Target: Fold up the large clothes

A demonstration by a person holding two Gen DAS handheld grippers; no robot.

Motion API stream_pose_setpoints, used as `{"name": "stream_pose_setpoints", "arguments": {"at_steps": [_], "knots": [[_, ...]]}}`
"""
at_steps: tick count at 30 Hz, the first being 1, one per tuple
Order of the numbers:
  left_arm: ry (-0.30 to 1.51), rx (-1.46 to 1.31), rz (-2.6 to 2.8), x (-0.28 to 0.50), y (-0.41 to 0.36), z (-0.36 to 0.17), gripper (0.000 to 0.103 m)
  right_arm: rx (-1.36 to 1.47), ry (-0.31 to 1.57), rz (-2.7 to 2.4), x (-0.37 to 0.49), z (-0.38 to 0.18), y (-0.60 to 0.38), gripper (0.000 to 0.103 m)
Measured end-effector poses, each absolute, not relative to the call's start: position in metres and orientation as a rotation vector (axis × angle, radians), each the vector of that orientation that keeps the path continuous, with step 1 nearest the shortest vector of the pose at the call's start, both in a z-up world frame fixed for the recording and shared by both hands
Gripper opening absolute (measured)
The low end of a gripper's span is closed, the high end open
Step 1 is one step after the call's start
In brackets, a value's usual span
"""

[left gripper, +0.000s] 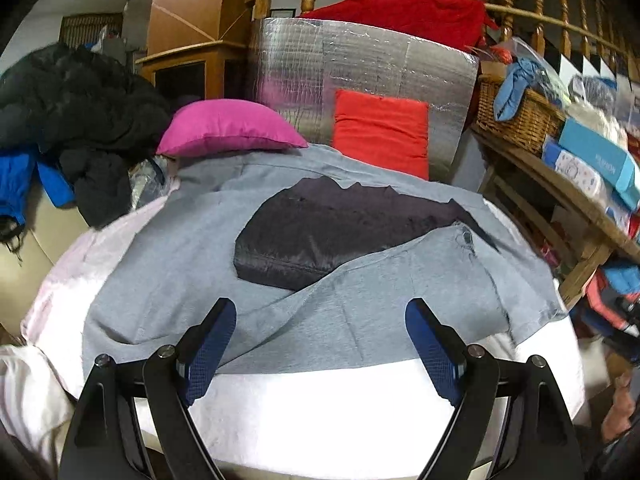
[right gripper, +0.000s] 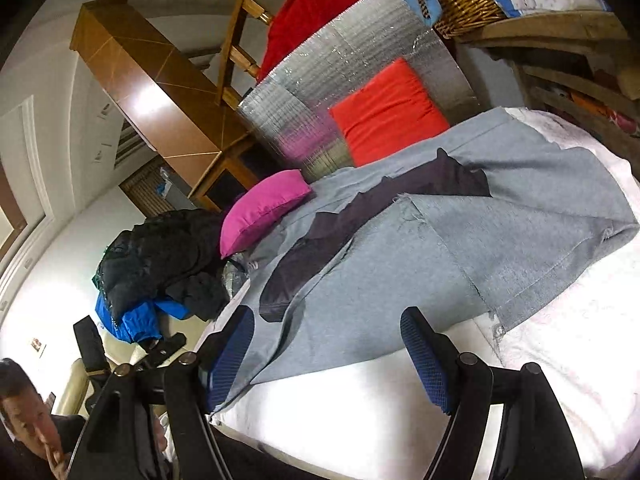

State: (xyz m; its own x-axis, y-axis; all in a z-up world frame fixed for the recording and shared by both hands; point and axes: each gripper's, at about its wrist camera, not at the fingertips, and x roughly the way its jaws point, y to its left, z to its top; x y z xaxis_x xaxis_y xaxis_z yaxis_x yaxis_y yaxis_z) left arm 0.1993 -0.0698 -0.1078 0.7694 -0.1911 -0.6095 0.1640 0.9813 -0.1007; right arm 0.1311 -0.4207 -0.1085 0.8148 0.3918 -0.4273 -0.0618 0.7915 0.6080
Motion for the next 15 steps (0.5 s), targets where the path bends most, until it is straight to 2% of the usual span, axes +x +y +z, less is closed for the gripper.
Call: {"name": "stream_pose_setpoints", "arguments": {"at_steps": [7,15], "knots": [[0.668,0.023,-0.227,0.197,-0.074,-0.126,0.091,0.593,0.616,0.211,0.129,-0.121,-0.414,0.079],[0.783,-0.114,-0.124,0.246,-0.004,-0.180,0.091,0.482,0.670,0.055,0.183,-0.128,-0.448,0.079]]}}
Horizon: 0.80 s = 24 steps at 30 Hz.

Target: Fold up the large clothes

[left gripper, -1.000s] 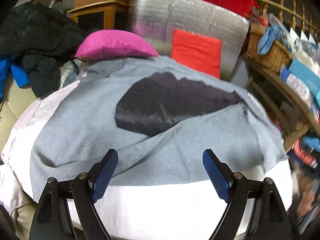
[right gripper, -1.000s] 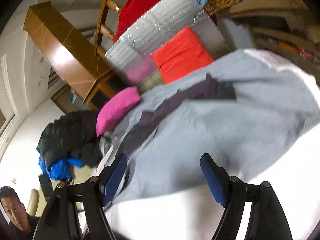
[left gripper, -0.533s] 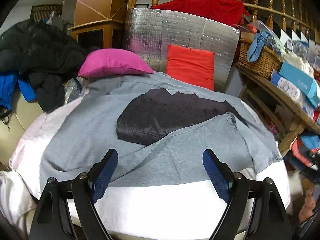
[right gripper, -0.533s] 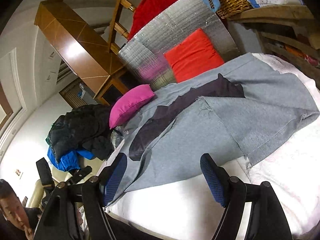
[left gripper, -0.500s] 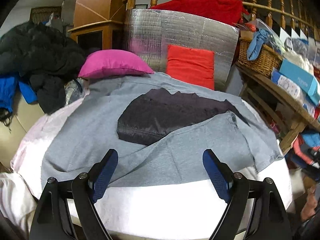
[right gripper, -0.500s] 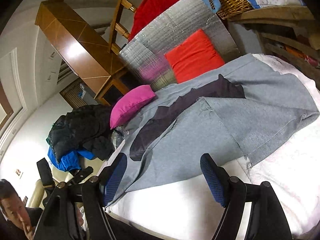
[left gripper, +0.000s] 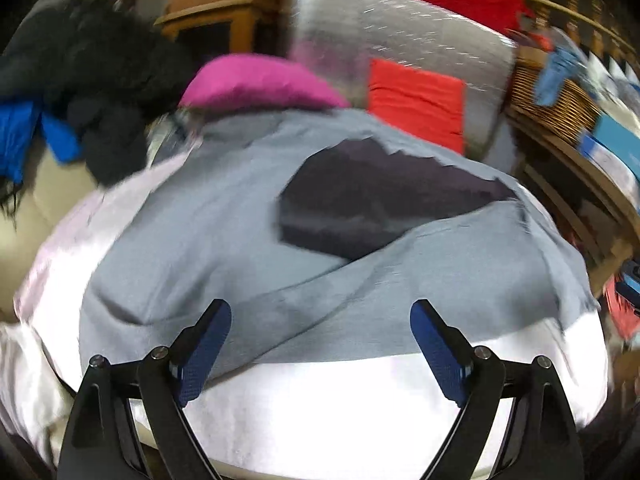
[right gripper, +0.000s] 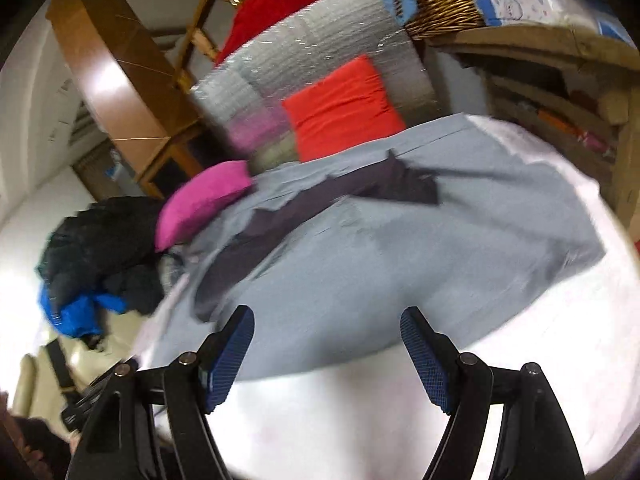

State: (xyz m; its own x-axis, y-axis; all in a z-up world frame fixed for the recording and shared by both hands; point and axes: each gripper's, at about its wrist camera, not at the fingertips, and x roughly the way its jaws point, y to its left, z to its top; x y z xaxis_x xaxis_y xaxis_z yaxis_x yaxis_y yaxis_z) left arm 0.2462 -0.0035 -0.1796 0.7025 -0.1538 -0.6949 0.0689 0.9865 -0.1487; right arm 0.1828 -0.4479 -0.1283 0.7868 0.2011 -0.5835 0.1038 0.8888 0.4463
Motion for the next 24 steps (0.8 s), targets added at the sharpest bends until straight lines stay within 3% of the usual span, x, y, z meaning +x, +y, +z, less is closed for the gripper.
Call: {"name": "stream_pose_setpoints", "arguments": {"at_steps": [8,16,20,21,22,24], "knots": [[0.828,-0.202,-0.019,0.284,0.029,-0.221,0.091,0.406,0.822,0.020,0.302,-0.171,-0.492,0.079],[0.822,-0.204,0.020,0.295,0.034,-0.237,0.091,0.068,0.800,0.000,0.369,-0.184,-0.461,0.080],[0.837,-0.178,0.035,0.299,0.034,-0.242,0.091,0.037,0.927,0.062,0.404,-0.209,-0.451,0.079],[0.840,-0.181,0.045,0.300,0.036,-0.244,0.091,0.044,0.941,0.065,0.407,-0.214,-0.450,0.073],[0.840,-0.188,0.053,0.300,0.040,-0.244,0.091,0.055,0.939,0.048,0.408,-0.215,-0.449,0.045],[0.838,-0.215,0.073,0.299,0.051,-0.244,0.091,0.111,0.938,0.056,0.406,-0.211,-0.454,0.007]]}}
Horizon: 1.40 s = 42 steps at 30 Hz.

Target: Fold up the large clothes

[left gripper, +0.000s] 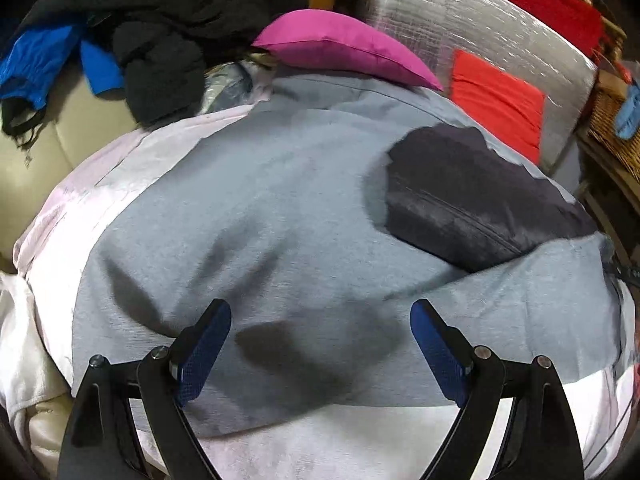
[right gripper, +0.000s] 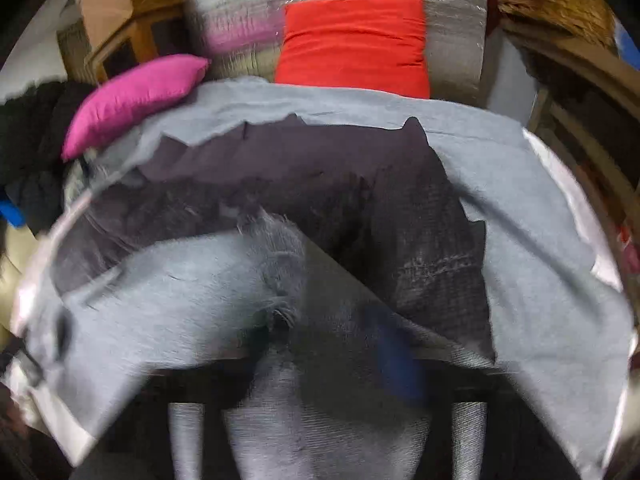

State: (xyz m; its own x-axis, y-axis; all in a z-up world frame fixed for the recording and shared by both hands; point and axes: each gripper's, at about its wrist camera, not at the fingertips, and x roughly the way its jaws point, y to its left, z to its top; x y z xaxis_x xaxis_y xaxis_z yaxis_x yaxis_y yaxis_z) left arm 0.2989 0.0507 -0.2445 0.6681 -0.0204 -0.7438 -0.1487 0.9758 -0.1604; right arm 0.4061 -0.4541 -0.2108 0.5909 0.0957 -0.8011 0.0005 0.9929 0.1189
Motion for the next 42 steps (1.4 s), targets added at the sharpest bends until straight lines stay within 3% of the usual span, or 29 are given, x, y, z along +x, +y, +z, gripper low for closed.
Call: {"name": "stream_pose_setpoints", "arguments": {"at_steps": [5,14,20,21,22,24,28,31,34,37,42], "knots": [[0.823,-0.267,0.099,0.292,0.070,-0.243,0.091,0.067,0.926,0.057,0.365,-0.183,-0.449,0.004],[0.795,-0.347,0.105,0.281,0.084,-0.235,0.091,0.035,0.914,0.077,0.210,-0.159,-0.447,0.004],[0.771,-0.349,0.085,0.306,0.069,-0.224,0.091,0.293,0.832,0.086,0.224,-0.144,-0.486,0.009],[0.736,-0.353,0.067,0.311,0.066,-0.219,0.091,0.304,0.814,0.077,0.234,-0.143,-0.486,0.023],[0.695,-0.344,0.043,0.314,0.061,-0.213,0.091,0.307,0.799,0.071,0.248,-0.142,-0.488,0.053],[0.661,-0.273,0.021,0.320,0.047,-0.208,0.091,0.333,0.790,0.066,0.277,-0.144,-0.493,0.090],[0.702,-0.113,-0.039,0.339,0.013,-0.221,0.091,0.409,0.750,0.062,0.334,-0.156,-0.511,0.090],[0.663,-0.088,-0.172,0.350,-0.003,-0.219,0.091,0.353,0.839,0.007,0.382,-0.181,-0.525,0.090],[0.599,-0.066,-0.261,0.372,-0.021,-0.218,0.091,0.538,0.948,0.046,0.407,-0.214,-0.557,0.089],[0.682,-0.097,-0.315,0.407,-0.037,-0.243,0.091,0.720,0.963,0.130,0.400,-0.234,-0.571,0.089],[0.692,0.017,-0.323,0.413,-0.064,-0.267,0.093,0.686,1.094,0.251,0.374,-0.240,-0.559,0.087]]}}
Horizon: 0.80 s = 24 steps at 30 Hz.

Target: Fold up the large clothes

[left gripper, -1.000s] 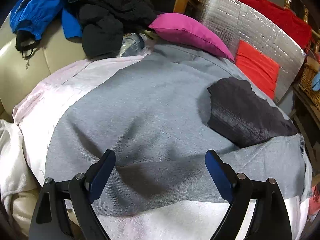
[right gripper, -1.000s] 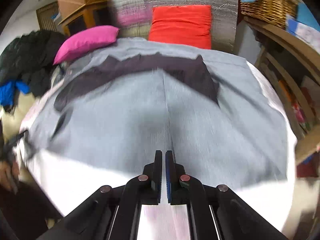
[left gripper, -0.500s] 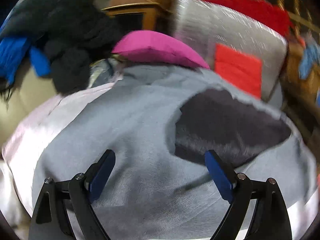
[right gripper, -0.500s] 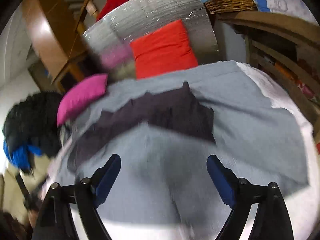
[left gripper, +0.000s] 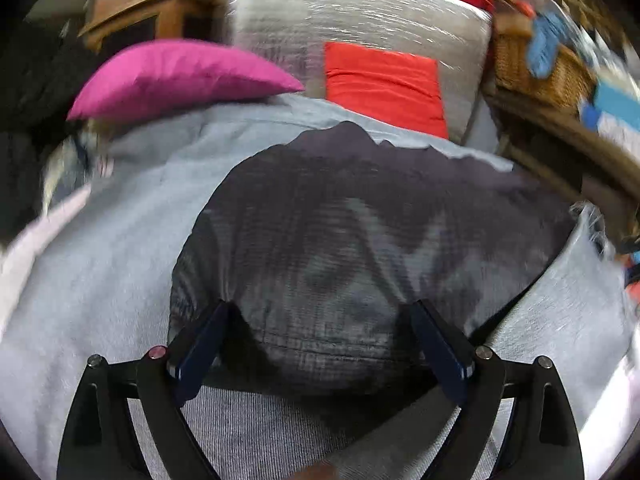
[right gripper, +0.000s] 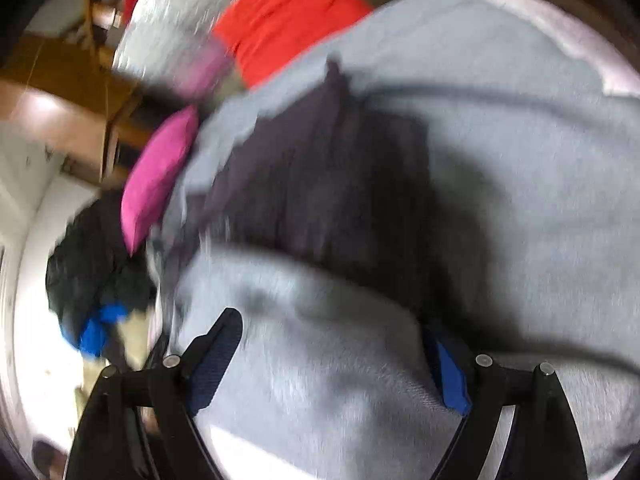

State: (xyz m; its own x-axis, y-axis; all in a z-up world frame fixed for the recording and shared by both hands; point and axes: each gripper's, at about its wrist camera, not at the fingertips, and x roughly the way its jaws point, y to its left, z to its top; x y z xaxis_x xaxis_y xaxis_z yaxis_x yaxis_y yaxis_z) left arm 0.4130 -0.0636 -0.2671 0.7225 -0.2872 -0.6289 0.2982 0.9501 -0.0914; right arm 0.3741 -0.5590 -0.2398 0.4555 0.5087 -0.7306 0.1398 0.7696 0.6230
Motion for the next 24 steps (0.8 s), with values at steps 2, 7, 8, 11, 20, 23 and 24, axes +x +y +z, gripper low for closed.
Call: {"name": "stream_pose_setpoints", "arguments": {"at_steps": [2,7,8,11,20,23,24], "knots": [[0.699,0.031,-0.316,0.410,-0.065,-0.267,0.093,0.651,1.147,0.295,0.354,-0.238,-0.550,0.087],[0.838,0.208,-0.445,0.370,-0.081,-0.284,0.093,0.656,1.343,0.505,0.277,-0.254,-0.514,0.086],[0.859,0.235,-0.469,0.361,-0.084,-0.288,0.093,0.564,1.407,0.513,0.250,-0.260,-0.496,0.086],[0.846,0.289,-0.513,0.323,-0.079,-0.287,0.093,0.386,1.471,0.587,0.179,-0.262,-0.460,0.086],[0.668,0.044,-0.260,0.318,0.009,-0.214,0.093,0.485,1.078,0.359,0.116,-0.182,-0.505,0.087],[0.704,0.037,-0.121,0.338,0.021,-0.221,0.093,0.691,0.907,0.390,0.156,-0.182,-0.505,0.087],[0.727,0.008,-0.086,0.343,0.027,-0.227,0.093,0.710,0.895,0.405,0.174,-0.187,-0.497,0.087]]}}
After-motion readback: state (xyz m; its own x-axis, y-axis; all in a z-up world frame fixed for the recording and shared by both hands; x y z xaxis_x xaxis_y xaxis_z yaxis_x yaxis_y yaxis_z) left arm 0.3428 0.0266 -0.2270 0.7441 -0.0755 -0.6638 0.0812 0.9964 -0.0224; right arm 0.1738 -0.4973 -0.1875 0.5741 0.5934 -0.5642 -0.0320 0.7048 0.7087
